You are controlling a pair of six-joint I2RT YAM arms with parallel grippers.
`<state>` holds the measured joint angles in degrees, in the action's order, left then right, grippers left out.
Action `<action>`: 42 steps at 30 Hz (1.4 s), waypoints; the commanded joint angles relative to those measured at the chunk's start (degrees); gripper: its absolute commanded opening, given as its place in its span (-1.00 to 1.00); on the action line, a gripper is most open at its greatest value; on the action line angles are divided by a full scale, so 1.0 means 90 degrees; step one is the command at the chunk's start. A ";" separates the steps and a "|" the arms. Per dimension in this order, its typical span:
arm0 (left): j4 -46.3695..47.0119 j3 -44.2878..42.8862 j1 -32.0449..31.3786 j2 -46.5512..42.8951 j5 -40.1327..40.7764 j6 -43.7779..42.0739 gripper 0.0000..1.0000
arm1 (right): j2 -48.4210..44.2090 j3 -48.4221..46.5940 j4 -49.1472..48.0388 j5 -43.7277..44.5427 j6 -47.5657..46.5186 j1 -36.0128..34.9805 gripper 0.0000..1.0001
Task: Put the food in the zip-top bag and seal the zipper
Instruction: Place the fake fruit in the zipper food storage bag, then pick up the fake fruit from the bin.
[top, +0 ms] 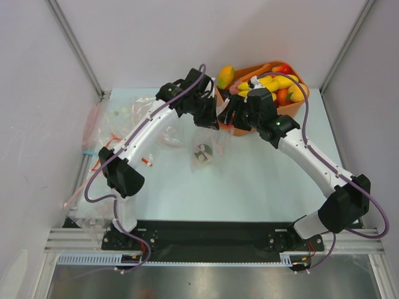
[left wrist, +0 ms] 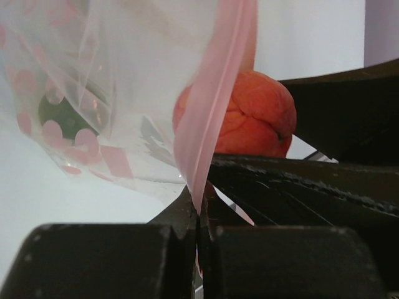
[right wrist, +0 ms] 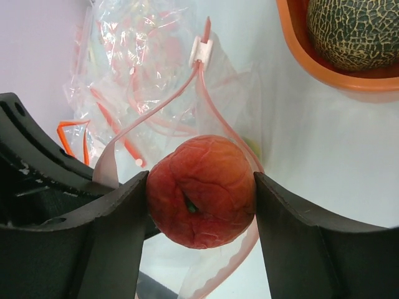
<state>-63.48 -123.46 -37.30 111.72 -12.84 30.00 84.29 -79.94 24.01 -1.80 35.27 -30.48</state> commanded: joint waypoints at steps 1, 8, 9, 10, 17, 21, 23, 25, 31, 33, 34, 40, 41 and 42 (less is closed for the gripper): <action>0.0198 -0.0042 0.0004 -0.0470 -0.0419 0.0046 -0.99 | 0.0039 -0.0297 0.0076 0.0200 -0.0159 -0.0041 0.33; 0.0149 -0.0032 0.0082 -0.0499 -0.0419 -0.0042 -0.99 | 0.0321 -0.0551 0.0329 0.0190 -0.0314 -0.0177 0.42; 0.0140 -0.0032 0.0091 -0.0499 -0.0400 -0.0052 -0.99 | 0.0341 -0.0600 0.0369 0.0200 -0.0344 -0.0217 0.44; 0.0111 -0.0032 0.0111 -0.0509 -0.0370 -0.0062 -0.99 | 0.0361 -0.0629 0.0437 0.0200 -0.0383 -0.0256 0.48; -0.0007 0.0016 0.0267 -0.0675 -0.0126 -0.0169 -0.99 | 0.0390 -0.1058 0.1189 0.0425 -0.0578 -0.0305 0.98; -0.0153 -0.0003 0.0336 -0.0704 0.0137 -0.0257 -0.99 | 0.0224 -0.1234 0.1297 0.0484 -0.0676 -0.0305 0.99; -0.0241 -0.0022 0.0375 -0.0714 0.0313 -0.0315 -0.99 | 0.0107 -0.1361 0.1317 0.0484 -0.0657 -0.0285 0.94; -0.0299 -0.0022 0.0433 -0.0782 0.0401 -0.0364 -0.99 | 0.0029 -0.1420 0.1307 0.0386 -0.0598 -0.0179 0.82; -0.0329 -0.0013 0.0589 -0.0987 0.0557 -0.0511 -0.99 | 0.0224 -0.1742 0.1658 0.0288 -0.0608 0.0066 0.66; -0.0368 -0.0023 0.0619 -0.1027 0.0625 -0.0550 -0.99 | 0.0253 -0.1665 0.1697 0.0346 -0.0627 0.0066 0.66; -0.0426 -0.0023 0.0658 -0.1056 0.0723 -0.0627 -1.00 | 0.0263 -0.1645 0.1717 0.0395 -0.0608 0.0066 0.66; -0.0846 -0.0003 0.1203 -0.1388 0.1697 -0.0833 -0.99 | 0.0312 -0.1762 0.1688 0.0347 -0.0501 0.0671 0.64; -0.0866 -0.0003 0.1263 -0.1475 0.1807 -0.0862 -0.99 | 0.0312 -0.1772 0.1649 0.0337 -0.0442 0.0778 0.64; -0.0895 -0.0013 0.1302 -0.1592 0.1943 -0.0872 -0.99 | 0.0341 -0.1782 0.1620 0.0308 -0.0355 0.0992 0.66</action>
<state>-70.17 -123.11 -27.92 102.59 -1.41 24.10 87.24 -93.21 39.48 0.71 31.07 -25.26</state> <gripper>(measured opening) 0.008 0.828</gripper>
